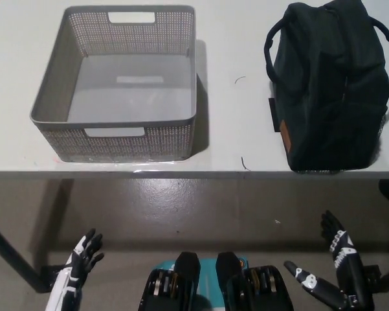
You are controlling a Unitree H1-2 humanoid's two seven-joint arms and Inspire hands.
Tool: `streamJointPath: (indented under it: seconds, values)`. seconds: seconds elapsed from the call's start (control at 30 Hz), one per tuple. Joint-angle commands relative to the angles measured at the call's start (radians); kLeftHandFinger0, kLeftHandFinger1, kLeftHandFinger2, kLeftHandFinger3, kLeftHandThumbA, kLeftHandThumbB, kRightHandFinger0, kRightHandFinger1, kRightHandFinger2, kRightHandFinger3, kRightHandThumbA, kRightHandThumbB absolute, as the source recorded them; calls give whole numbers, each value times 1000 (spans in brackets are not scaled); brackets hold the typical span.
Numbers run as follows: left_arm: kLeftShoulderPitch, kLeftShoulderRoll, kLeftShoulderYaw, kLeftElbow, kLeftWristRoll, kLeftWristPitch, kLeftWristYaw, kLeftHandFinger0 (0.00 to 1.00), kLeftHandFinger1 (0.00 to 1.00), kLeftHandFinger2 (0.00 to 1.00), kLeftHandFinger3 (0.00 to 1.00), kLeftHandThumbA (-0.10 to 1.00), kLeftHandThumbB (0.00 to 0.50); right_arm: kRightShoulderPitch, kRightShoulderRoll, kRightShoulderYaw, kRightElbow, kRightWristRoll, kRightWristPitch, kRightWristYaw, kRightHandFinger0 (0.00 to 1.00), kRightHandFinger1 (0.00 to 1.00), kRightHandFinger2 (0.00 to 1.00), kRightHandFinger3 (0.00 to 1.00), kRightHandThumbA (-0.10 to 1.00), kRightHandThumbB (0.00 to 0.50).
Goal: Use both hands to pick up a lunch bag on the right hand side and place it into a container on the left hand side
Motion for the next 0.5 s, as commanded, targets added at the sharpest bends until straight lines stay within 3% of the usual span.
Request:
streamJointPath:
  seconds: [0.0,0.1,0.13,0.17,0.2,0.27,0.47]
  values:
    - [16,23,-48,-133,-11,-43,-61,1000,1000,1000,1000,1000,9,43,-3,-32,-126,-1,-63,-23,1000,1000,1000,1000,1000,142]
    - [-2,31,-94,-199,-10,-69,-90,1000,1000,1000,1000,1000,15,71,-18,-55,-187,8,-52,-23,1000,1000,1000,1000,1000,129]
    - [-6,32,-104,-216,-12,-61,-94,1000,1000,1000,1000,1000,40,75,-19,-60,-198,15,-48,-20,1000,1000,1000,1000,1000,138]
    - [-16,31,-126,-251,-14,-32,-104,1000,1000,1000,1000,1000,110,81,-27,-70,-212,34,-60,-14,1000,1000,1000,1000,1000,141]
    - [-19,32,-133,-260,-14,-24,-105,1000,1000,1000,1000,1000,113,81,-29,-73,-216,38,-64,-11,1000,1000,1000,1000,1000,141]
    - [-45,32,-165,-306,1,7,-122,1000,1000,1000,1000,1000,154,87,-28,-96,-268,71,-38,-17,1000,1000,1000,1000,1000,189]
    - [-129,23,-223,-349,11,97,-147,1000,1000,1000,1000,1000,159,83,-45,-135,-357,100,14,-17,1000,1000,1000,1000,1000,189]
